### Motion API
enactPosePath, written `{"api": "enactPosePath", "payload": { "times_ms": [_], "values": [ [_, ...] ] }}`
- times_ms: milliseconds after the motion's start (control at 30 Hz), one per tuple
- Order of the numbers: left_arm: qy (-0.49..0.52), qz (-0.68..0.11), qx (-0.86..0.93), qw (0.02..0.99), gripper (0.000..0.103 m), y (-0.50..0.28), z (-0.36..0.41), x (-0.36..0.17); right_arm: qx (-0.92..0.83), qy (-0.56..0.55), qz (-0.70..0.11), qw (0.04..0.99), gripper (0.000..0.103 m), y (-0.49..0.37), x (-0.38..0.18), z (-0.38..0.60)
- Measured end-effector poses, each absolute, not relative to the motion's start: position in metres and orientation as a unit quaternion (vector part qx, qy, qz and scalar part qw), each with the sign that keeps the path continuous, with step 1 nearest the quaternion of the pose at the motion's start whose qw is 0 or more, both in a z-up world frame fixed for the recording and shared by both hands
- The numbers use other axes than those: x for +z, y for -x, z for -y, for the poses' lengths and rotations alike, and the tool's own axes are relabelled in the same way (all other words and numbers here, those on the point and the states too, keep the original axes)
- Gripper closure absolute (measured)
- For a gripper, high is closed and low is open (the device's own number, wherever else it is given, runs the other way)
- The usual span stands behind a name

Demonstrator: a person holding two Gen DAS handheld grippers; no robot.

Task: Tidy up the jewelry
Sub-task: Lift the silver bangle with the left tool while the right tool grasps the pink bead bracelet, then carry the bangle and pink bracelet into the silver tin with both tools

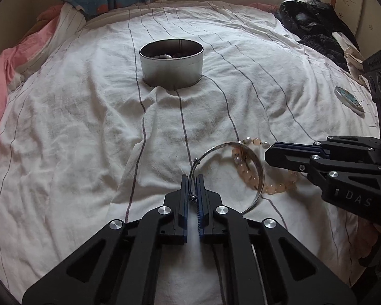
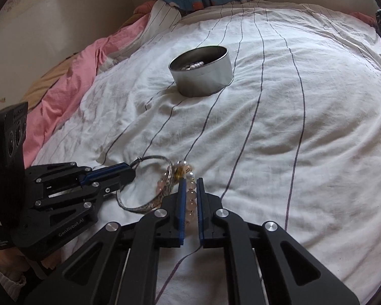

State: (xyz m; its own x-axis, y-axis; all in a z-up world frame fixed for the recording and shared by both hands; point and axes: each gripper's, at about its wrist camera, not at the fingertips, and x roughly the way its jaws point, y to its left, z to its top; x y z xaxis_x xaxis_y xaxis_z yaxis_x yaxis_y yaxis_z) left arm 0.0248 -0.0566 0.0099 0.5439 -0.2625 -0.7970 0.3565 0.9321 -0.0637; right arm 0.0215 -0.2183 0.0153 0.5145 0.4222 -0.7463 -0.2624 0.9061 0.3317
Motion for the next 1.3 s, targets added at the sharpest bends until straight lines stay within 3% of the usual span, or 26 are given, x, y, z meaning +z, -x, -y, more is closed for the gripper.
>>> {"api": "enactPosePath", "payload": {
  "times_ms": [167,300,367,400,433,467,533,567,633,900,1300],
  "values": [
    [-0.048,-0.412,-0.188,0.891,0.098,-0.017,0.053,0.032,0.195,-0.128,-0.418,0.878,0.095,-0.020,0.030,0.236],
    [-0.056,-0.438,-0.179,0.879,0.098,-0.027,0.054,0.016,0.171,-0.123,-0.433,0.876,0.094,-0.024,0.024,0.239],
    [-0.053,-0.454,-0.173,0.872,0.094,-0.030,0.053,0.003,0.153,-0.115,-0.449,0.873,0.072,-0.028,0.017,0.240],
    [-0.051,-0.453,-0.173,0.873,0.093,-0.030,0.052,0.000,0.141,-0.107,-0.449,0.876,0.055,-0.027,0.016,0.240],
    [-0.051,-0.450,-0.173,0.875,0.091,-0.029,0.052,-0.001,0.135,-0.094,-0.450,0.878,0.054,-0.027,0.014,0.237],
    [-0.054,-0.450,-0.172,0.875,0.088,-0.029,0.053,-0.003,0.136,-0.080,-0.456,0.876,0.056,-0.028,0.011,0.233],
    [-0.062,-0.453,-0.169,0.873,0.087,-0.030,0.059,-0.005,0.137,-0.048,-0.473,0.869,0.085,-0.030,0.003,0.222],
    [-0.071,-0.454,-0.172,0.872,0.088,-0.030,0.063,-0.004,0.142,-0.041,-0.474,0.868,0.094,-0.030,0.002,0.218],
    [-0.078,-0.451,-0.186,0.870,0.098,-0.030,0.068,-0.001,0.167,-0.068,-0.468,0.865,0.094,-0.028,0.005,0.222],
    [-0.044,-0.396,-0.206,0.894,0.098,-0.025,0.061,0.042,0.205,-0.180,-0.382,0.883,0.095,-0.026,0.049,0.252],
    [0.044,-0.338,-0.167,0.925,0.098,-0.097,0.046,0.081,0.227,-0.199,-0.331,0.894,0.095,-0.095,0.087,0.235]
  ]
}}
